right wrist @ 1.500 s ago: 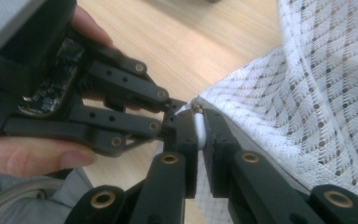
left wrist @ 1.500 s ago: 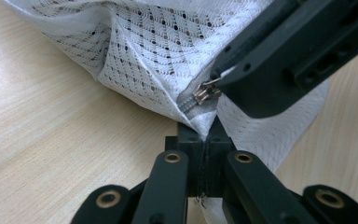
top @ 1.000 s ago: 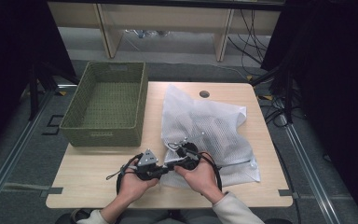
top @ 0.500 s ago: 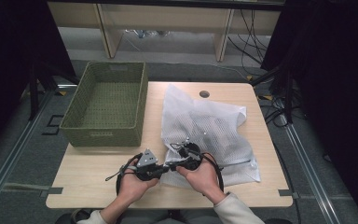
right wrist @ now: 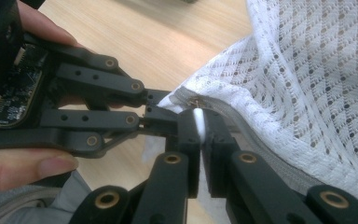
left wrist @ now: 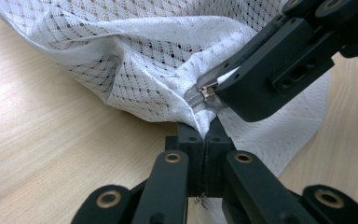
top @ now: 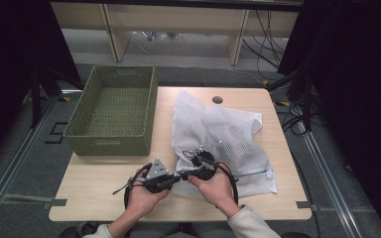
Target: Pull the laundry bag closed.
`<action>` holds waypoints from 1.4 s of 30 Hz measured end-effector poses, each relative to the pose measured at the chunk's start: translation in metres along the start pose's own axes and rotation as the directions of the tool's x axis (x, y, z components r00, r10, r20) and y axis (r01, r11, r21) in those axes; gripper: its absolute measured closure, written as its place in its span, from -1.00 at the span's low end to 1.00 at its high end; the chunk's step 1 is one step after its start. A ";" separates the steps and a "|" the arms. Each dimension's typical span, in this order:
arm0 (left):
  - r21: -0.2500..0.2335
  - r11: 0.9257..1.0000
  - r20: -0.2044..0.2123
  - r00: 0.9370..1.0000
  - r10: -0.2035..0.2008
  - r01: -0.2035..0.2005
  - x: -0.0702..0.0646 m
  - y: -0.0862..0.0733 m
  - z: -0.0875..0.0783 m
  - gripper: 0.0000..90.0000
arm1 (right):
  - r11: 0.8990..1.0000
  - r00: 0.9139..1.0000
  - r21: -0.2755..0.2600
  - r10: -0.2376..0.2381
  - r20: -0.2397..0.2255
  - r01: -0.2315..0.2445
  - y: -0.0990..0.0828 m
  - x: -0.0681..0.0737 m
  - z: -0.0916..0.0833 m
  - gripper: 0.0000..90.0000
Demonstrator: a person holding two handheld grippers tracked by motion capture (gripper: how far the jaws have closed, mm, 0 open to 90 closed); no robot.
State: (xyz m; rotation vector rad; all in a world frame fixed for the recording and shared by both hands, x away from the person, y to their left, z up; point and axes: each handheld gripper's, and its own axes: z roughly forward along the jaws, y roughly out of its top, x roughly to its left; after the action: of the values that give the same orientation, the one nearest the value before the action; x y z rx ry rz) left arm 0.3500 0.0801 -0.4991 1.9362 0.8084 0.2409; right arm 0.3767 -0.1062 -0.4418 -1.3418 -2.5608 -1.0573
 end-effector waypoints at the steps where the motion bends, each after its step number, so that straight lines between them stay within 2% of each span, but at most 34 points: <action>1: -0.010 1.000 -0.028 1.000 0.004 -0.004 0.001 0.000 0.000 0.97 | 1.000 1.000 -0.002 0.000 0.000 0.000 0.000 -0.001 0.000 0.96; 2: -0.003 1.000 -0.026 1.000 0.002 -0.002 0.000 0.000 0.000 0.97 | 1.000 1.000 0.000 0.008 -0.001 -0.008 0.000 0.000 -0.001 0.96; 3: -0.001 1.000 0.007 1.000 -0.004 0.004 -0.001 0.000 0.000 0.97 | 1.000 1.000 0.005 0.006 0.000 -0.006 0.000 0.000 -0.001 0.96; 4: -0.009 1.000 -0.017 1.000 0.024 -0.024 0.001 0.001 0.000 0.97 | 1.000 1.000 0.003 0.009 -0.005 -0.009 0.000 0.000 -0.001 0.96; 5: 0.014 0.998 -0.049 0.997 0.055 -0.054 0.003 0.002 -0.002 0.97 | 1.000 1.000 -0.017 -0.024 -0.008 0.024 0.000 -0.001 -0.002 0.95; 6: 0.000 0.999 -0.046 0.998 0.033 -0.033 0.003 0.001 -0.001 0.97 | 0.999 0.999 -0.021 -0.031 -0.008 0.031 0.000 0.002 -0.003 0.96; 7: 0.004 0.999 -0.059 0.997 0.049 -0.049 0.003 0.001 -0.001 0.97 | 1.000 1.000 -0.021 -0.016 -0.010 0.016 0.001 0.005 -0.004 0.95; 8: -0.001 0.998 -0.051 0.997 0.056 -0.056 0.002 0.000 0.000 0.97 | 1.000 1.000 -0.018 -0.017 -0.012 0.017 0.001 0.005 -0.005 0.95; 9: 0.003 0.999 -0.051 0.998 0.048 -0.048 0.001 0.000 0.000 0.97 | 0.999 1.000 -0.020 -0.027 -0.015 0.026 0.001 0.004 -0.004 0.95; 10: 0.014 0.998 -0.063 0.996 0.065 -0.065 0.002 0.000 -0.001 0.97 | 0.999 1.000 -0.033 0.000 -0.021 0.000 0.001 0.004 -0.003 0.95; 11: 0.013 0.998 -0.059 0.996 0.064 -0.063 0.002 0.000 -0.001 0.97 | 0.999 1.000 -0.030 0.009 -0.016 -0.010 0.000 0.004 -0.005 0.95; 12: -0.008 0.999 -0.052 0.998 0.045 -0.045 0.001 0.000 0.000 0.97 | 0.999 1.000 -0.032 -0.003 -0.018 0.002 0.000 0.003 -0.005 0.95; 13: -0.002 0.999 -0.052 0.997 0.053 -0.053 0.002 0.000 -0.001 0.97 | 0.998 1.000 -0.056 -0.002 -0.012 0.002 0.000 0.003 -0.005 0.95; 14: 0.003 0.999 -0.047 0.998 0.037 -0.037 0.001 0.000 0.000 0.97 | 0.998 1.000 -0.068 0.001 -0.004 -0.001 0.000 0.004 -0.006 0.95; 16: 0.004 0.999 -0.049 0.998 0.037 -0.037 0.000 0.000 0.000 0.97 | 0.997 1.000 -0.071 0.019 -0.011 -0.020 0.001 0.005 -0.007 0.95; 19: -0.012 0.999 -0.050 0.998 0.038 -0.039 0.000 0.000 0.001 0.97 | 0.998 1.000 -0.064 0.027 0.006 -0.027 0.001 0.005 -0.006 0.95; 20: -0.008 0.999 -0.053 0.998 0.041 -0.042 0.000 -0.001 0.001 0.97 | 0.998 1.000 -0.065 -0.008 0.008 0.009 0.000 0.003 -0.006 0.95; 21: 0.007 1.000 -0.062 0.998 0.031 -0.030 0.001 -0.001 0.000 0.97 | 0.998 1.000 -0.069 0.014 0.008 -0.014 0.000 0.004 -0.006 0.95; 23: -0.016 0.999 -0.046 0.998 0.035 -0.036 0.001 0.000 0.000 0.97 | 0.998 1.000 -0.070 0.001 0.011 0.000 0.001 0.003 -0.006 0.95; 25: -0.030 0.999 -0.054 0.998 0.029 -0.031 0.000 0.000 0.000 0.97 | 0.998 1.000 -0.067 -0.002 0.019 0.004 0.001 0.003 -0.007 0.96; 27: -0.002 0.999 -0.065 0.996 0.054 -0.055 0.001 0.001 -0.002 0.97 | 0.998 1.000 -0.060 0.023 0.017 -0.022 0.000 0.003 -0.007 0.96; 28: -0.002 0.999 -0.063 0.997 0.051 -0.051 0.001 0.000 -0.002 0.97 | 0.998 0.999 -0.054 0.025 0.024 -0.024 0.000 0.001 -0.006 0.96; 30: -0.017 1.000 -0.055 0.998 0.018 -0.019 -0.001 0.000 -0.001 0.97 | 0.998 0.999 -0.053 0.033 0.019 -0.032 -0.001 0.001 -0.006 0.96; 31: -0.021 0.999 -0.051 0.998 0.040 -0.041 -0.001 0.001 -0.002 0.97 | 0.997 0.998 -0.054 0.054 0.024 -0.053 -0.002 0.001 -0.005 0.96; 32: -0.032 0.999 -0.054 0.998 0.033 -0.035 -0.002 0.001 -0.001 0.97 | 0.998 0.999 -0.046 0.042 0.023 -0.041 -0.002 -0.001 -0.006 0.96; 33: -0.028 0.999 -0.047 0.998 0.035 -0.036 -0.002 0.001 -0.001 0.97 | 0.999 1.000 -0.045 0.011 0.023 -0.010 -0.001 -0.003 -0.007 0.96; 34: -0.012 0.999 -0.055 0.997 0.053 -0.053 -0.001 0.002 -0.001 0.97 | 0.999 0.999 -0.042 0.020 0.033 -0.018 -0.002 -0.002 -0.007 0.96; 35: -0.012 0.999 -0.057 0.997 0.050 -0.051 -0.001 0.002 -0.001 0.97 | 0.998 0.999 -0.049 0.041 0.034 -0.039 -0.002 0.000 -0.006 0.96; 36: -0.017 0.999 -0.053 0.998 0.047 -0.048 -0.001 0.002 -0.001 0.97 | 0.999 0.999 -0.042 0.025 0.037 -0.024 -0.002 0.000 -0.007 0.96; 37: -0.035 0.999 -0.052 0.998 0.030 -0.031 -0.002 0.001 -0.001 0.97 | 0.998 0.999 -0.046 0.041 0.034 -0.040 -0.003 0.001 -0.006 0.96; 38: -0.027 0.999 -0.054 0.998 0.033 -0.035 -0.001 0.002 -0.002 0.97 | 0.999 0.999 -0.047 0.024 0.036 -0.022 -0.003 -0.001 -0.007 0.96; 39: -0.048 0.999 -0.039 0.999 0.019 -0.021 -0.001 0.003 -0.002 0.97 | 0.999 0.999 -0.049 0.011 0.032 -0.009 -0.003 -0.001 -0.008 0.96; 40: -0.051 0.999 -0.043 0.999 0.013 -0.015 -0.001 0.004 -0.003 0.97 | 0.998 0.999 -0.055 0.038 0.027 -0.037 -0.003 0.001 -0.009 0.96; 42: -0.062 0.998 -0.047 0.999 -0.004 0.001 -0.002 0.006 -0.004 0.97 | 0.998 0.999 -0.058 0.008 0.042 -0.006 -0.003 0.002 -0.012 0.96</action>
State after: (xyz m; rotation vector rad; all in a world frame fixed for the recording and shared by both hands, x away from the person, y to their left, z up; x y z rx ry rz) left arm 0.3491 0.0799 -0.4921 1.8770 0.8252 0.3074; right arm 0.3705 -0.1127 -0.4334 -1.3999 -2.5721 -1.1230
